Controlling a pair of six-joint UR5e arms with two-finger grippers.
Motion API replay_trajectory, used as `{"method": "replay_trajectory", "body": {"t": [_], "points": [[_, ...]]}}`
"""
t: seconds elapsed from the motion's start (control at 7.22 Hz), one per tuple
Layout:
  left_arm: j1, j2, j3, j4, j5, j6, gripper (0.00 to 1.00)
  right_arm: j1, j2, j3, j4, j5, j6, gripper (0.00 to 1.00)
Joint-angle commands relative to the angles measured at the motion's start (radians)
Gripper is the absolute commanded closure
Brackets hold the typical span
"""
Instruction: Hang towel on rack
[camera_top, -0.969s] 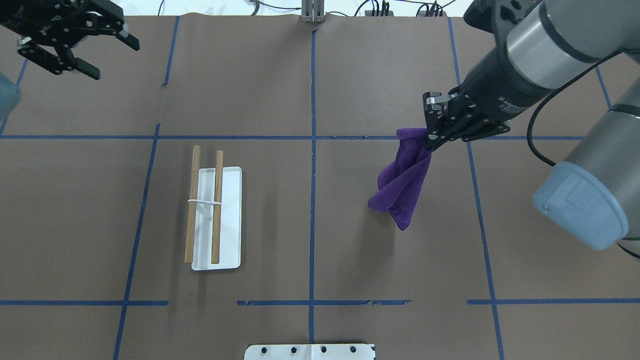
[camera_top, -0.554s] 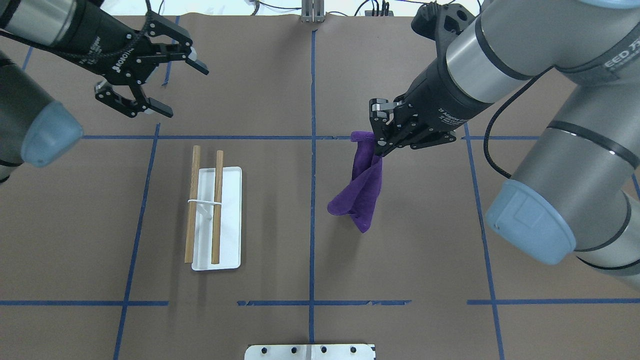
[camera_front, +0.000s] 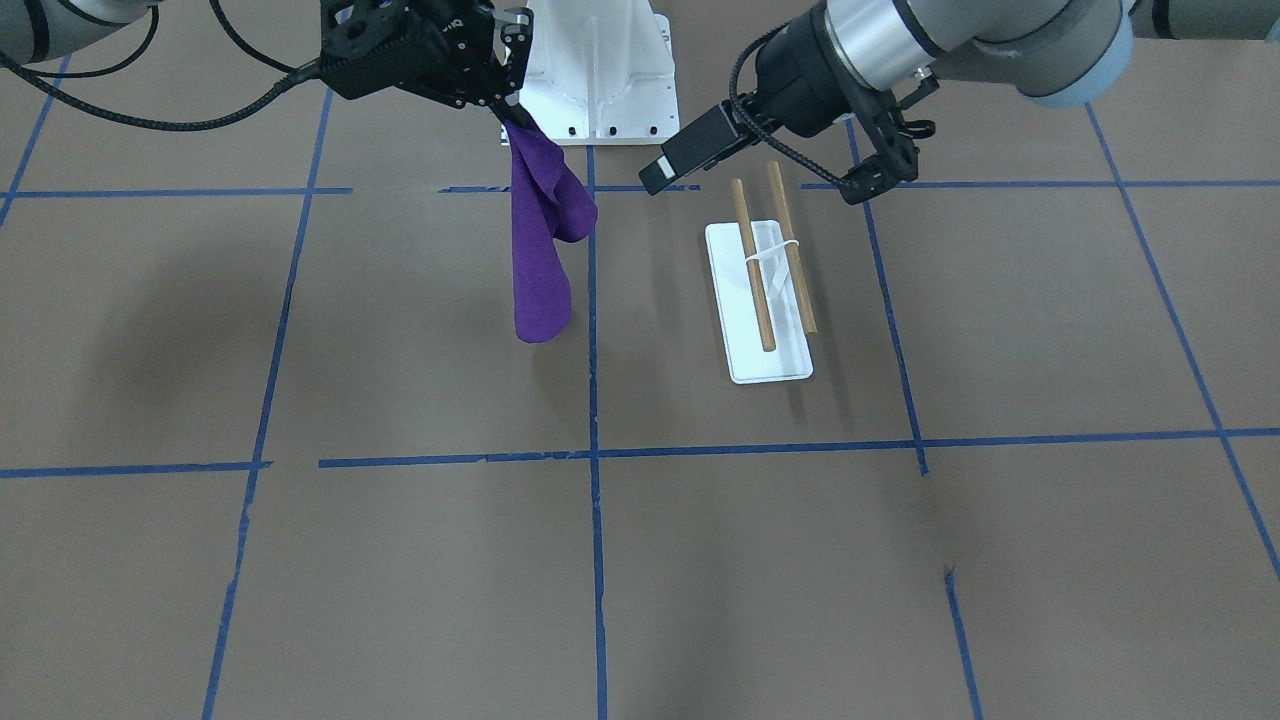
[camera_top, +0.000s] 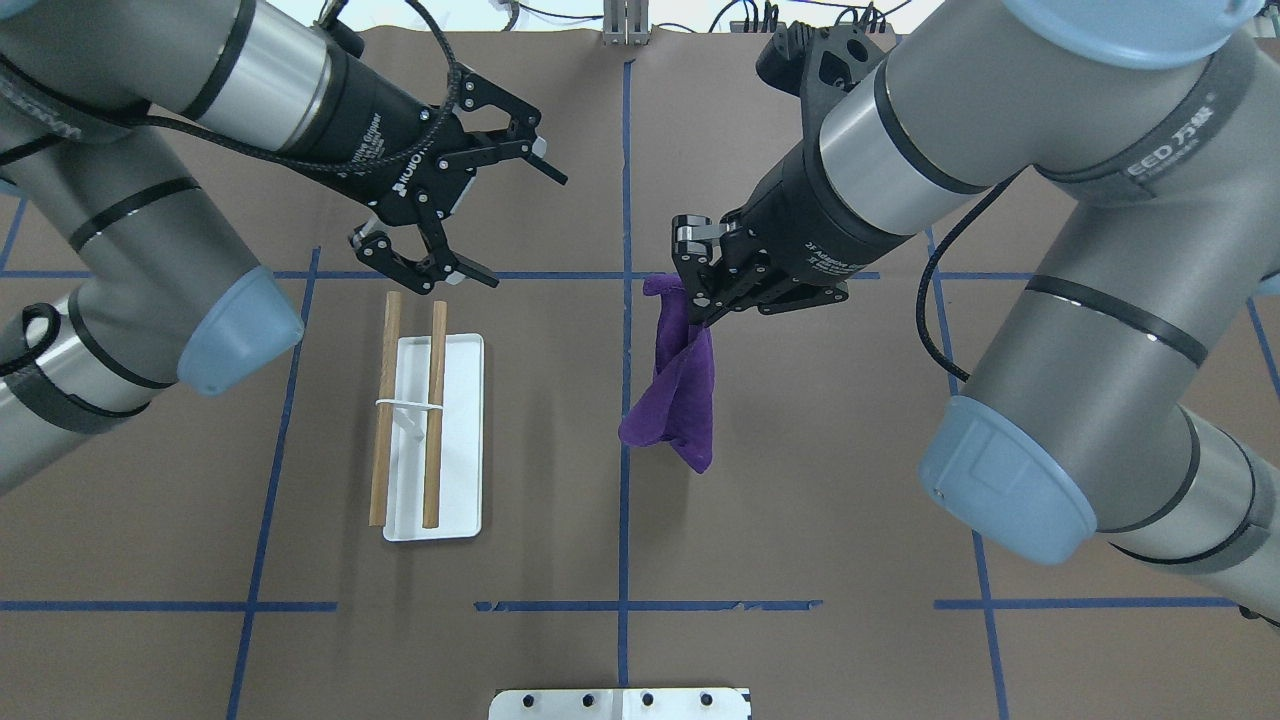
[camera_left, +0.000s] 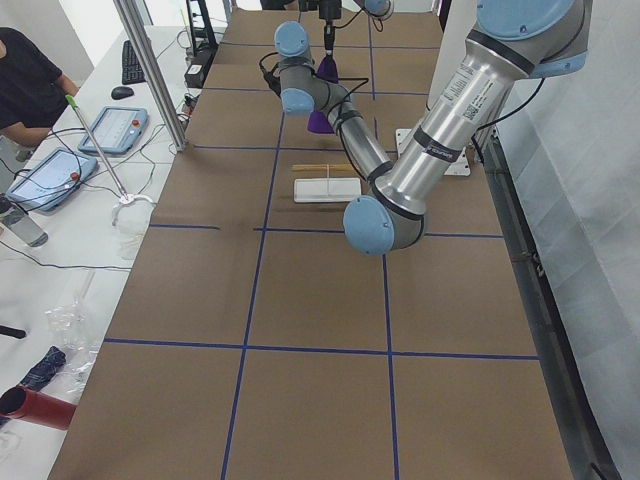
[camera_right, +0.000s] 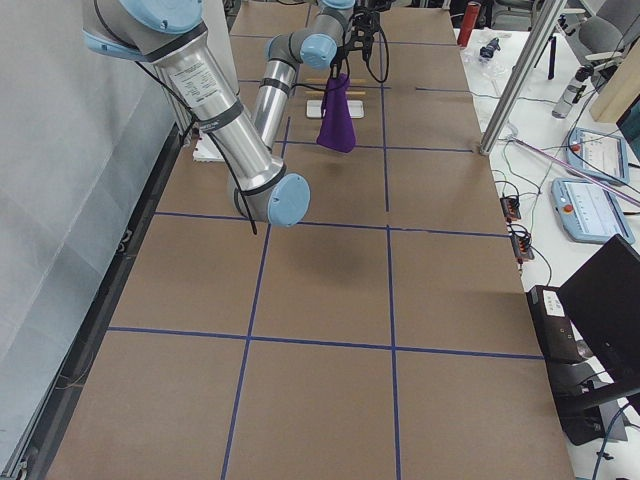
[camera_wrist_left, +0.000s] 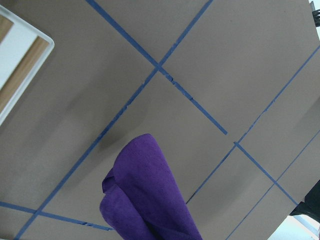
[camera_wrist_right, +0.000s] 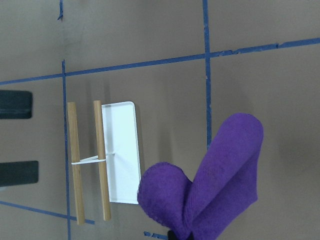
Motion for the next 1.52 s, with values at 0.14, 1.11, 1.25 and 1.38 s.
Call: {"method": "replay_trajectory", "body": {"t": [0.14, 1.11, 1.25, 1.38], "points": [[0.058, -0.084, 0.066, -0.002, 0.057, -0.056, 0.07, -0.007, 0.004, 0.001, 0.001, -0.002, 0.004, 1.0], [0.12, -0.092, 0.054, -0.003, 0.057, -0.086, 0.69, -0.007, 0.005, 0.002, 0.004, -0.002, 0.006, 1.0], [0.12, -0.092, 0.051, -0.005, 0.056, -0.086, 1.0, -0.007, 0.004, 0.002, 0.004, -0.004, 0.006, 1.0], [0.12, -0.091, 0.057, -0.043, 0.057, -0.088, 1.0, -0.005, 0.004, 0.005, 0.004, -0.002, 0.006, 1.0]]}}
